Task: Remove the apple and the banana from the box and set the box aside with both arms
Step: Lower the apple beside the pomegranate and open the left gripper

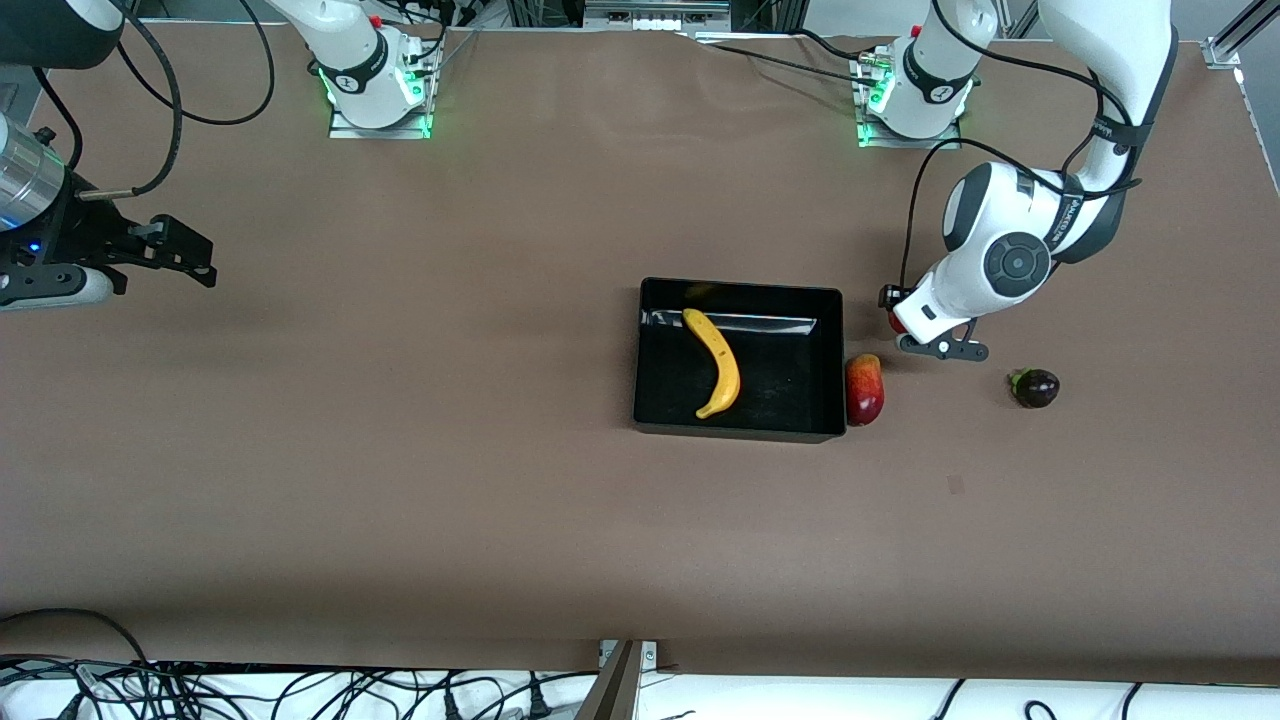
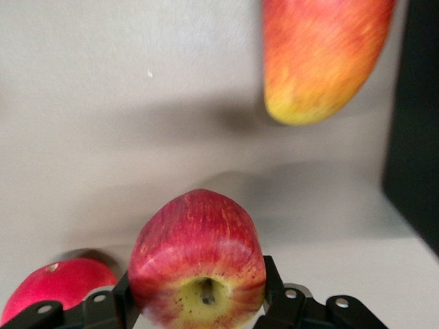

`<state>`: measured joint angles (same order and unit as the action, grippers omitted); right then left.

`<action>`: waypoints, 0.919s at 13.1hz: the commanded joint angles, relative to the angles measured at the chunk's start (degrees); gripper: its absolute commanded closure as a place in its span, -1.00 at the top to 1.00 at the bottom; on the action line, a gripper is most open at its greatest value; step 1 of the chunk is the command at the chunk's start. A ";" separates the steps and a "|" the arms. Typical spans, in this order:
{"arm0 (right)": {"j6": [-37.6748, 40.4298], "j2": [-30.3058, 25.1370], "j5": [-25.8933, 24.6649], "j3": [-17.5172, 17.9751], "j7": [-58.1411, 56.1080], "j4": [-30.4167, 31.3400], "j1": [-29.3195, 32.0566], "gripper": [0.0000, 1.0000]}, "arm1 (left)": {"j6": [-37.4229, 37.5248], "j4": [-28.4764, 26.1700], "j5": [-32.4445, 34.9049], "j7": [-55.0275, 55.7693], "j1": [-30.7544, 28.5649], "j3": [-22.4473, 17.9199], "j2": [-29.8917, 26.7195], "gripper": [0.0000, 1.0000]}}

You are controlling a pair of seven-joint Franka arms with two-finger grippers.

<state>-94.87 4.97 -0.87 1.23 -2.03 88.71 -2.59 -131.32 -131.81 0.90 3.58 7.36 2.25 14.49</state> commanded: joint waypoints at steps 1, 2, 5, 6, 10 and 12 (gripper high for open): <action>0.91 0.13 0.08 0.26 0.62 -0.73 0.22 1.00 | -4.55 -3.27 0.94 -1.82 -1.12 0.83 -0.52 -0.65; 0.91 0.13 0.08 0.26 0.62 -0.73 0.22 1.00 | -5.25 -3.45 0.94 -1.83 -1.12 0.83 0.01 -0.52; 0.91 0.13 0.08 0.26 0.62 -0.73 0.22 1.00 | -5.70 -3.37 0.94 -2.09 -1.12 0.83 0.37 0.81; 0.91 0.13 0.08 0.26 0.62 -0.73 0.22 1.00 | -5.61 -3.37 0.94 -2.09 -1.12 0.91 0.02 0.98; 0.91 0.22 0.08 0.26 0.62 -0.73 0.22 1.00 | -0.20 0.22 0.94 -2.09 -1.03 1.00 -5.16 1.00; 0.91 0.22 0.08 0.26 0.62 -0.73 0.22 1.00 | 11.37 10.11 0.86 -1.91 -0.68 1.09 -4.82 1.00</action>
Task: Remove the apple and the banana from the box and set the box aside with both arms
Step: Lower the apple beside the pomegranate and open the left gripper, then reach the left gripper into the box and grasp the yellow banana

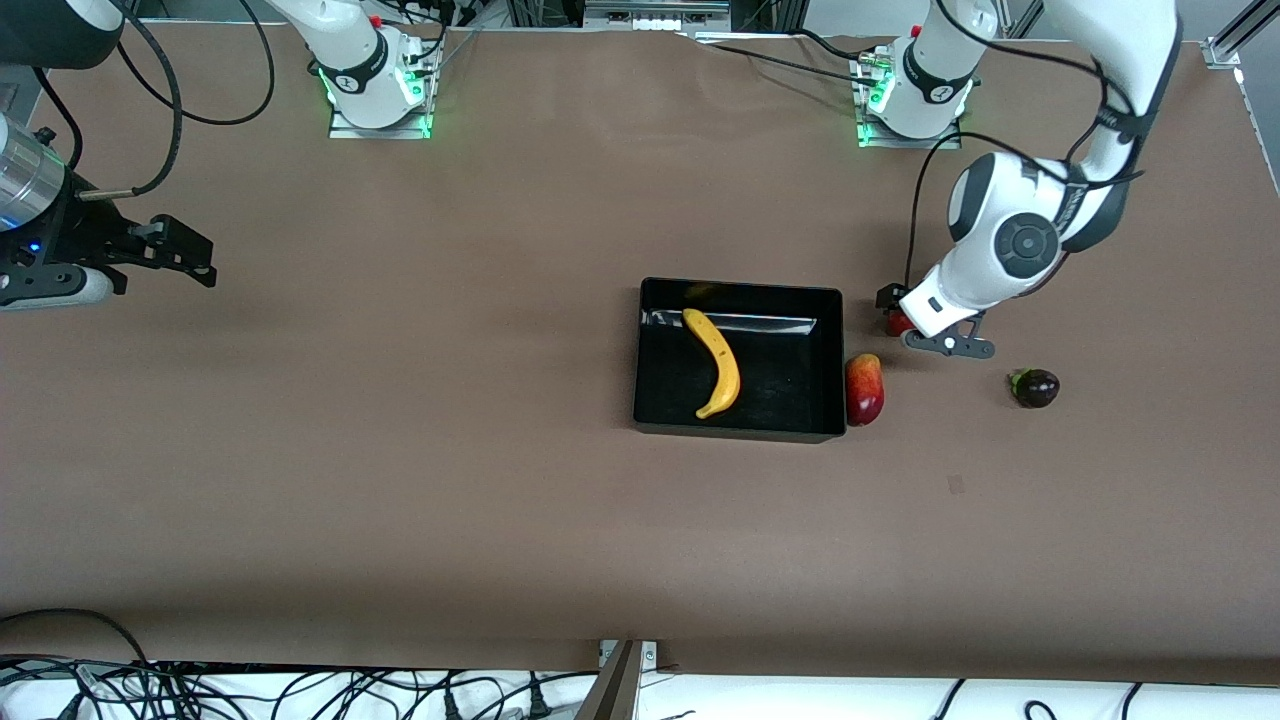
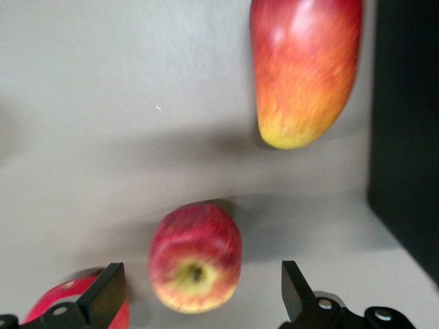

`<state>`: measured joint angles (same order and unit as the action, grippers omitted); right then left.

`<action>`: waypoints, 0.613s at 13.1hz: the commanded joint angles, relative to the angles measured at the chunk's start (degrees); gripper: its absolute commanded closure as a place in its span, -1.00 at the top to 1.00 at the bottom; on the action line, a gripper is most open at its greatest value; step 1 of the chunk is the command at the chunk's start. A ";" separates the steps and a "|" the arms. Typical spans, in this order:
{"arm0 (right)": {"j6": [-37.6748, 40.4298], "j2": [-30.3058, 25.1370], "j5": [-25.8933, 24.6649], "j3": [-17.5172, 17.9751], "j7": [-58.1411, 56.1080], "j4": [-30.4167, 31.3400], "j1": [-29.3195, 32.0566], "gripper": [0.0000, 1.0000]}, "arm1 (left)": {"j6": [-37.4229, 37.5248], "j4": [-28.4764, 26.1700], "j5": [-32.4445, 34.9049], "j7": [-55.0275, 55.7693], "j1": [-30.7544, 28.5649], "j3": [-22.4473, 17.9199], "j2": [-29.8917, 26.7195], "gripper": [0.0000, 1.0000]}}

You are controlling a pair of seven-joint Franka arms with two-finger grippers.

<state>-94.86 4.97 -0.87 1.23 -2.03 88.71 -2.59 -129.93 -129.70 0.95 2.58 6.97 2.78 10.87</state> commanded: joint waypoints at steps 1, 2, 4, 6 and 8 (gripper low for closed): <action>0.91 0.13 0.08 0.26 0.62 -0.73 0.22 1.00 | 15.61 14.41 0.46 0.13 0.76 0.64 -0.24 1.00; 0.91 0.13 0.08 0.26 0.62 -0.73 0.22 1.00 | 20.89 20.91 0.02 1.62 2.77 1.25 2.03 1.00; 0.91 0.13 0.08 0.26 0.62 -0.73 0.22 1.00 | 25.24 32.35 0.01 7.76 7.16 1.43 7.21 1.00; 0.91 0.22 0.08 0.26 0.62 -0.73 0.22 1.00 | 24.99 39.40 -1.29 11.37 12.43 1.44 12.39 1.00; 0.91 0.22 0.08 0.26 0.62 -0.73 0.22 1.00 | 24.29 45.47 -3.50 21.37 16.22 1.52 19.68 1.00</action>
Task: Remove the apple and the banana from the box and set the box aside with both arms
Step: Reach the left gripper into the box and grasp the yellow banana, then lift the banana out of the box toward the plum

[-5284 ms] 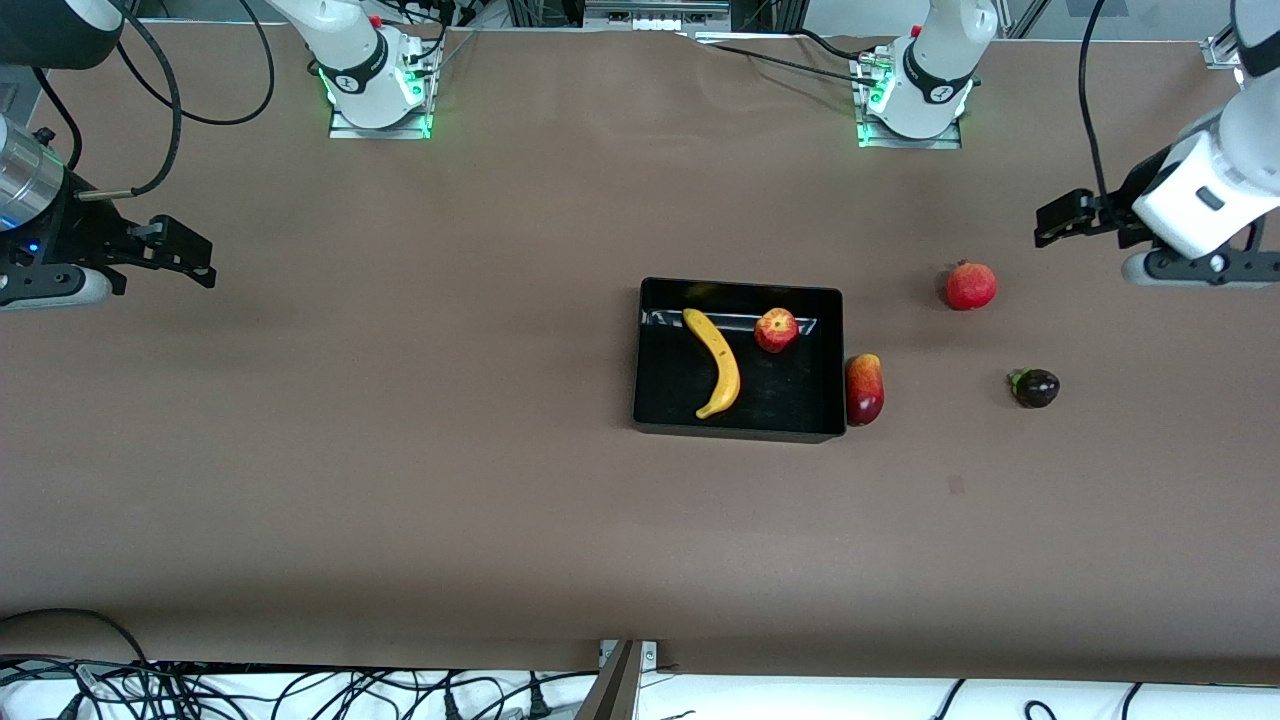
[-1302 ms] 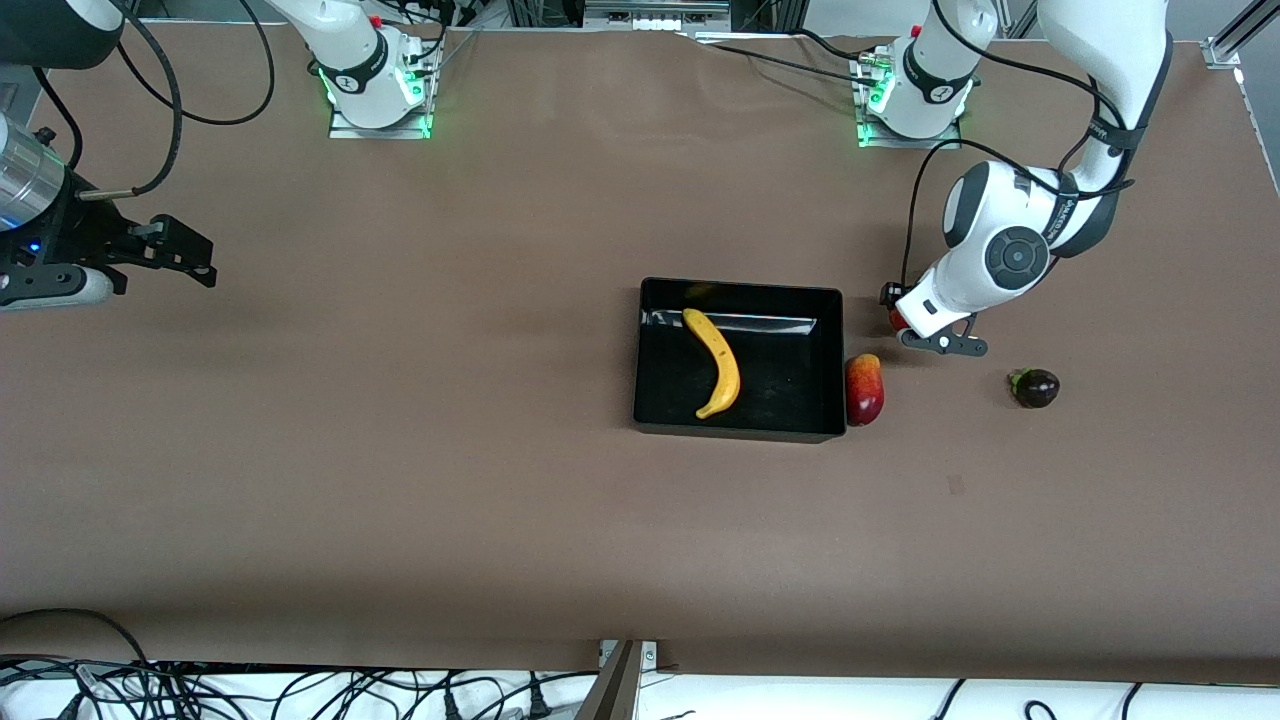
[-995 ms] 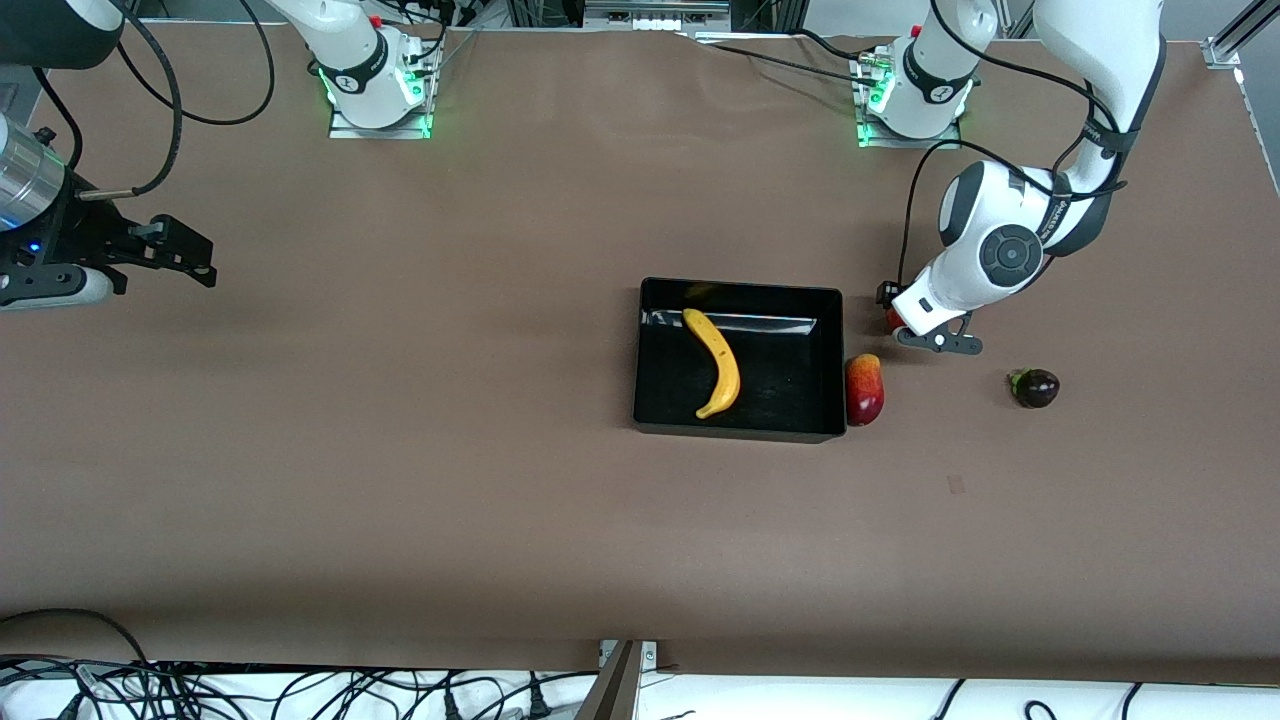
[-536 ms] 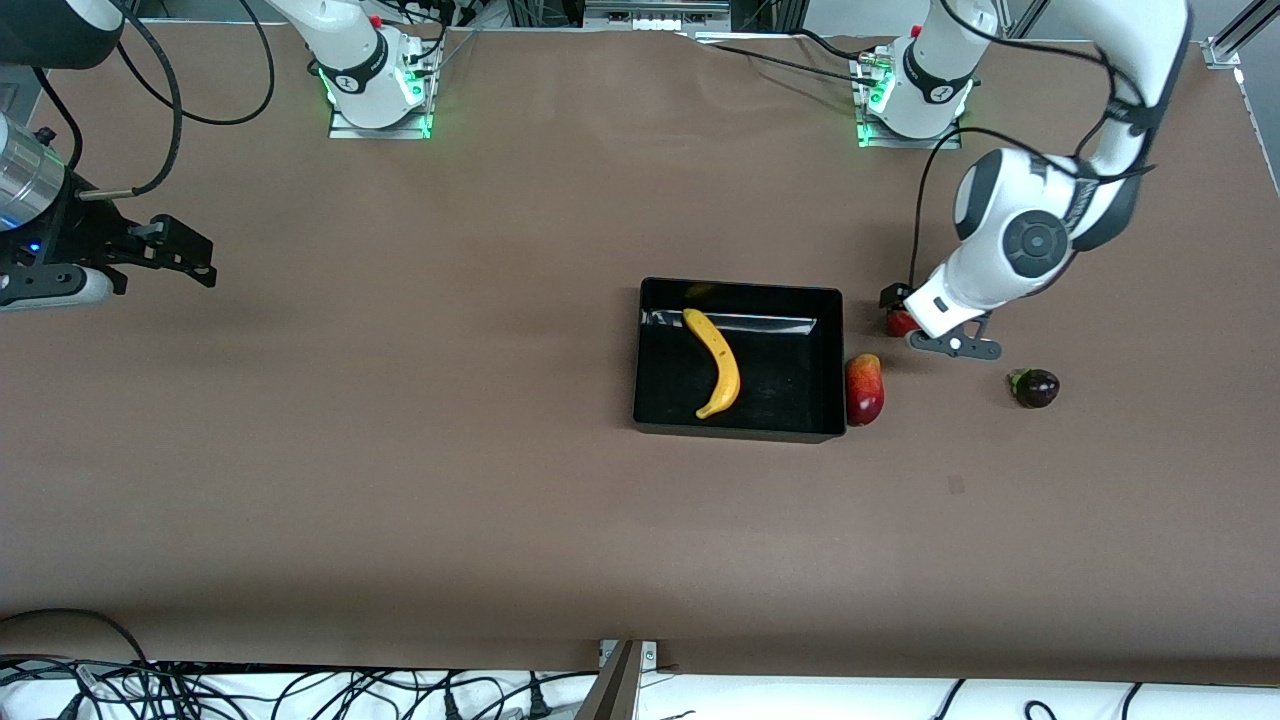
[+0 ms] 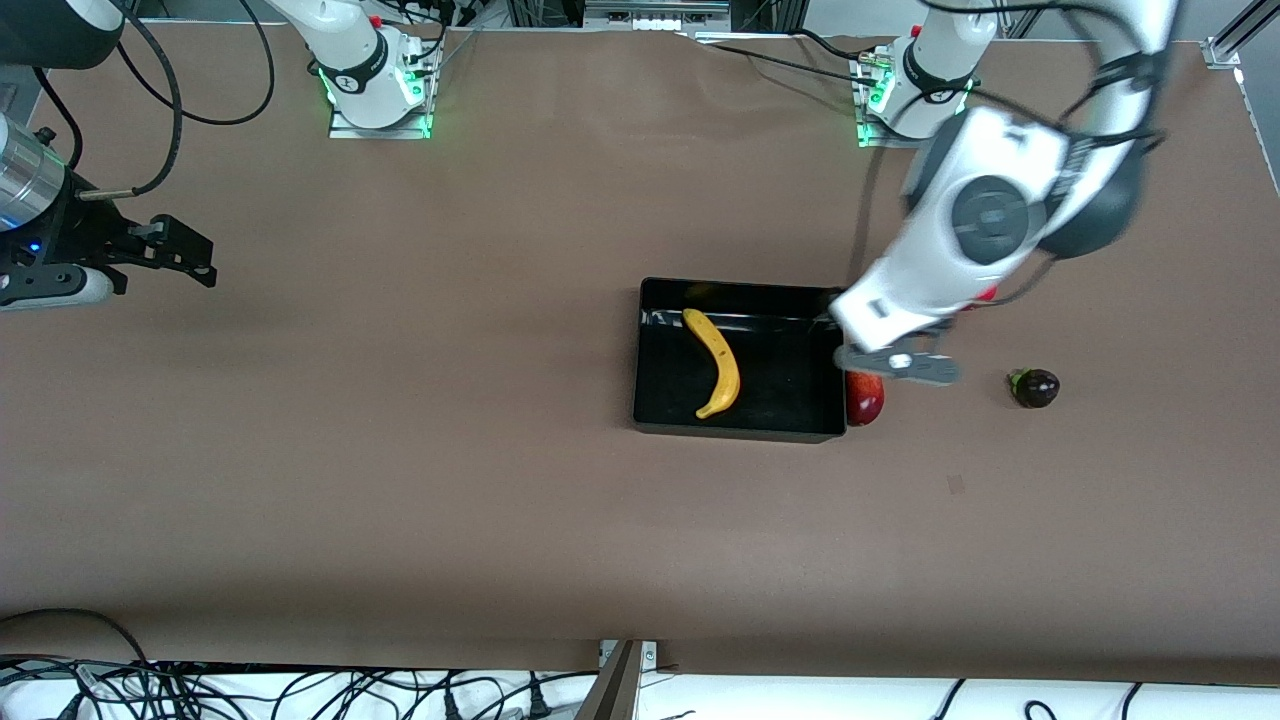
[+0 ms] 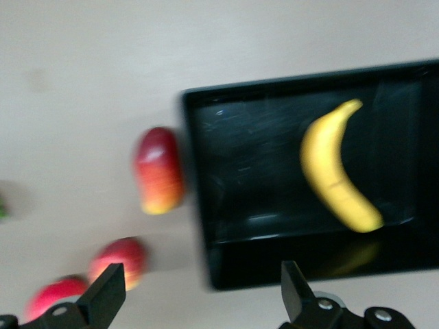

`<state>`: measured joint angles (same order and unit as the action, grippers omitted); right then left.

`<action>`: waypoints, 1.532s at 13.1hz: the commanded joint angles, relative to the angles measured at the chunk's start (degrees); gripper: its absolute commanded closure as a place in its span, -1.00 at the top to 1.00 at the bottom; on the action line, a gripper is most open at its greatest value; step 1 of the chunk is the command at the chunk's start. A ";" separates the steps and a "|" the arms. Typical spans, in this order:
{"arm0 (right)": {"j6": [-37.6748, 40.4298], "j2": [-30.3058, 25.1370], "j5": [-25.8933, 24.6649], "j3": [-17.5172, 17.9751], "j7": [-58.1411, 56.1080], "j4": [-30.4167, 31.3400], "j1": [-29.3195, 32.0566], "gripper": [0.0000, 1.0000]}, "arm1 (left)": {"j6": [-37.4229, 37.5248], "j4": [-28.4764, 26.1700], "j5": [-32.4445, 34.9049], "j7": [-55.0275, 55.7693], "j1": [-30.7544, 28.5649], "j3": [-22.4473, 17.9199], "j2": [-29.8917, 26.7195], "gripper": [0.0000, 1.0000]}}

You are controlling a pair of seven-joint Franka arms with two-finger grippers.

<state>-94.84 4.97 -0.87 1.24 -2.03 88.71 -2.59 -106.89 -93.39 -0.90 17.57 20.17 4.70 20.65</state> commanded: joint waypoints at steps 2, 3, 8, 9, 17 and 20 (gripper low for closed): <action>0.88 0.13 0.08 0.25 0.62 -0.73 0.22 1.00 | -6.71 9.55 -1.12 10.89 7.50 -0.57 14.57 1.00; 0.88 0.13 0.08 0.25 0.62 -0.73 0.22 1.00 | -9.71 8.24 -1.12 11.17 8.04 -0.48 16.42 1.00; 0.88 0.22 0.08 0.25 0.62 -0.73 0.22 1.00 | -18.92 2.19 -1.82 10.29 9.63 0.48 20.04 1.00; 0.88 0.22 0.08 0.25 0.62 -0.73 0.22 1.00 | -23.75 -0.36 -1.82 9.68 9.45 0.66 20.65 1.00; 0.88 0.22 0.08 0.25 0.62 -0.73 0.22 1.00 | -25.21 -2.23 -1.91 10.20 9.28 0.66 21.01 -0.79; 0.88 0.13 0.08 0.17 0.62 -0.73 0.22 1.00 | -19.08 -0.39 -1.91 10.20 8.22 0.57 17.07 -0.81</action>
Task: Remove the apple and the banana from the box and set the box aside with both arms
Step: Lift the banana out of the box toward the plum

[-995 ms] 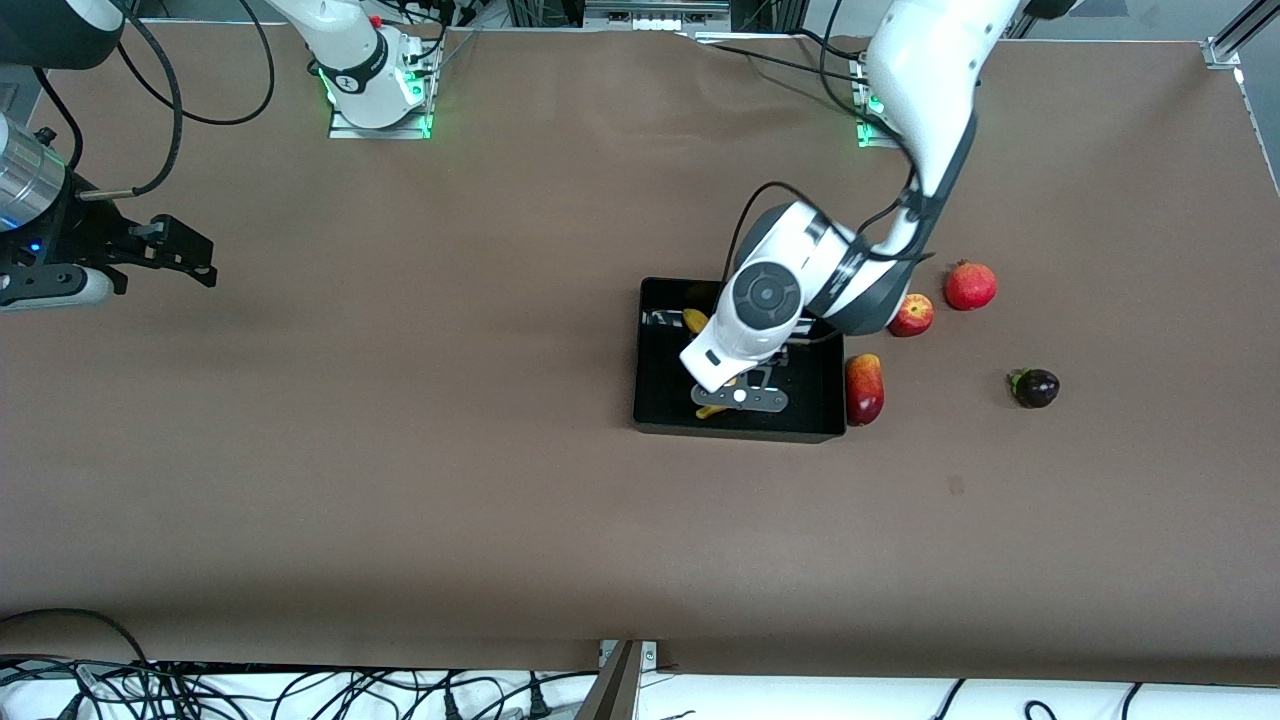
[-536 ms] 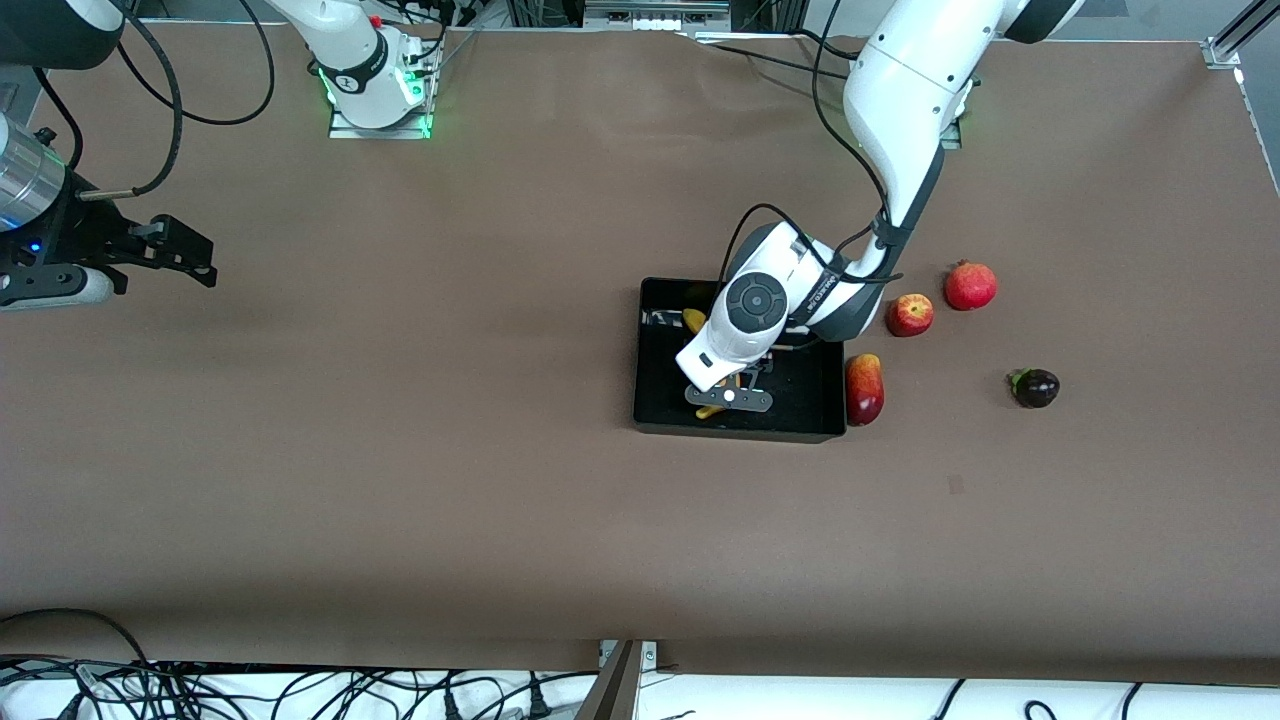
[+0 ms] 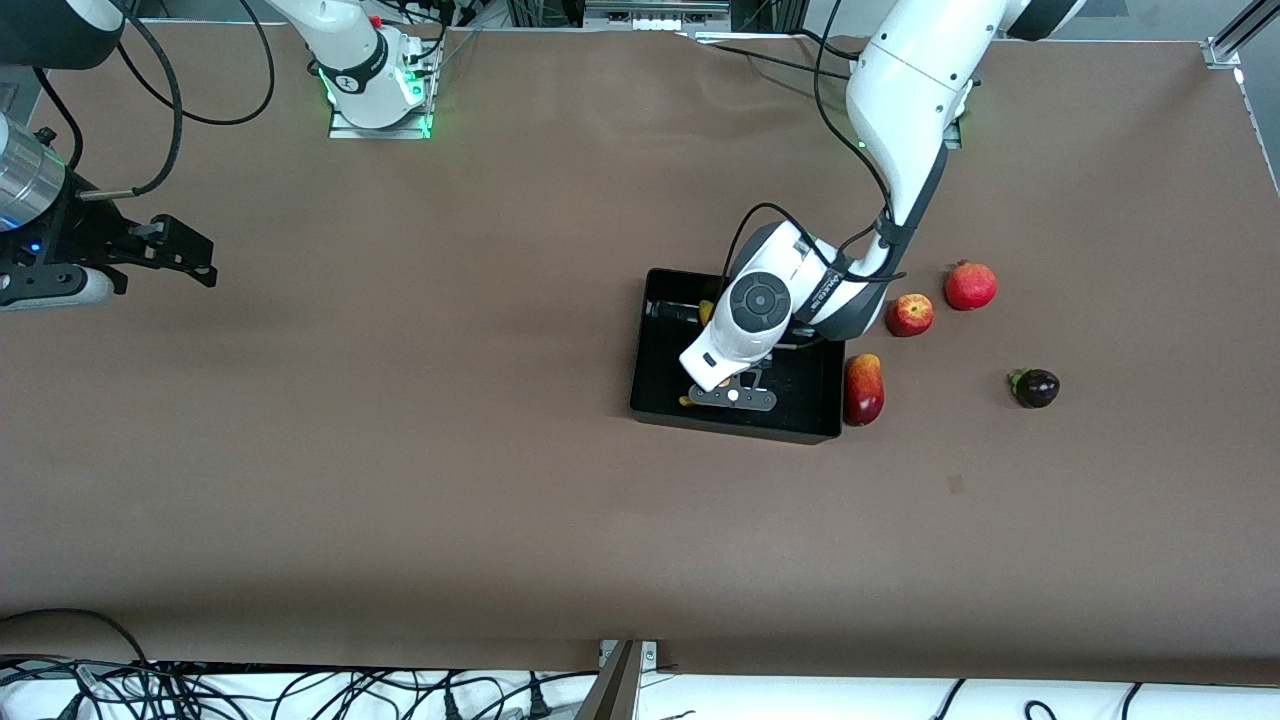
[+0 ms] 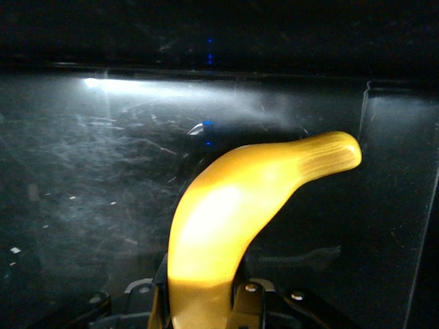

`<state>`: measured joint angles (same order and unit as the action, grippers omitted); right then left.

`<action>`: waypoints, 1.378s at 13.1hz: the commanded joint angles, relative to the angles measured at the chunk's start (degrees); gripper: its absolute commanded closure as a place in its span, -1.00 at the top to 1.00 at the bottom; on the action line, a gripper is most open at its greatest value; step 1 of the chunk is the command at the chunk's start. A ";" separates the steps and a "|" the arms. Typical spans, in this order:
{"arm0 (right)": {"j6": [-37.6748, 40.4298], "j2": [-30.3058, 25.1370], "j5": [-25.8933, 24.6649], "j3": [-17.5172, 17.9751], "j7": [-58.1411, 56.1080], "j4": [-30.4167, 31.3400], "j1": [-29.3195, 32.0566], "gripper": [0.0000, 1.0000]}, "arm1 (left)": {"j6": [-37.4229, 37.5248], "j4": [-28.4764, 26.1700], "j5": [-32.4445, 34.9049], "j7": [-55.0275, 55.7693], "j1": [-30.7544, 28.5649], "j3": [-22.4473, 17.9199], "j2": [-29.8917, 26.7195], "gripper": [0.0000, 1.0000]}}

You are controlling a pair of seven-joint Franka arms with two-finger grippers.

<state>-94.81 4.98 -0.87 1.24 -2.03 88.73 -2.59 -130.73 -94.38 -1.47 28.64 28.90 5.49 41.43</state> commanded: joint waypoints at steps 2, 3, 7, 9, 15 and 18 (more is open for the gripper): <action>0.86 0.12 0.08 0.17 0.62 -0.75 0.22 1.00 | 12.65 3.83 -1.35 -0.95 -1.04 -0.74 -5.74 -0.81; 0.86 0.21 0.08 0.17 0.62 -0.75 0.22 1.00 | 17.30 5.76 -1.35 -1.04 -1.56 -0.83 -6.79 -0.81; 0.86 0.21 0.08 0.25 0.62 -0.75 0.22 1.00 | 33.75 14.38 -1.26 -3.22 -8.14 -0.48 -9.70 -0.81; 0.86 0.21 0.08 0.25 0.54 -0.75 0.22 1.00 | 37.64 14.23 -0.38 -12.76 -14.28 -0.91 -10.32 -0.81; 0.95 -0.05 0.26 0.34 0.27 -0.84 0.04 1.00 | 34.60 12.82 2.77 -32.75 -30.13 -0.92 -3.56 -0.80; 0.07 0.82 0.78 0.87 -0.43 -0.84 -1.53 1.00 | 25.38 7.91 4.63 -39.08 -31.27 -0.91 -2.14 -0.76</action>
<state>-94.86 5.10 -0.62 1.65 -2.19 88.70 -3.08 -101.10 -83.26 1.61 -7.42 -2.49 4.01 39.68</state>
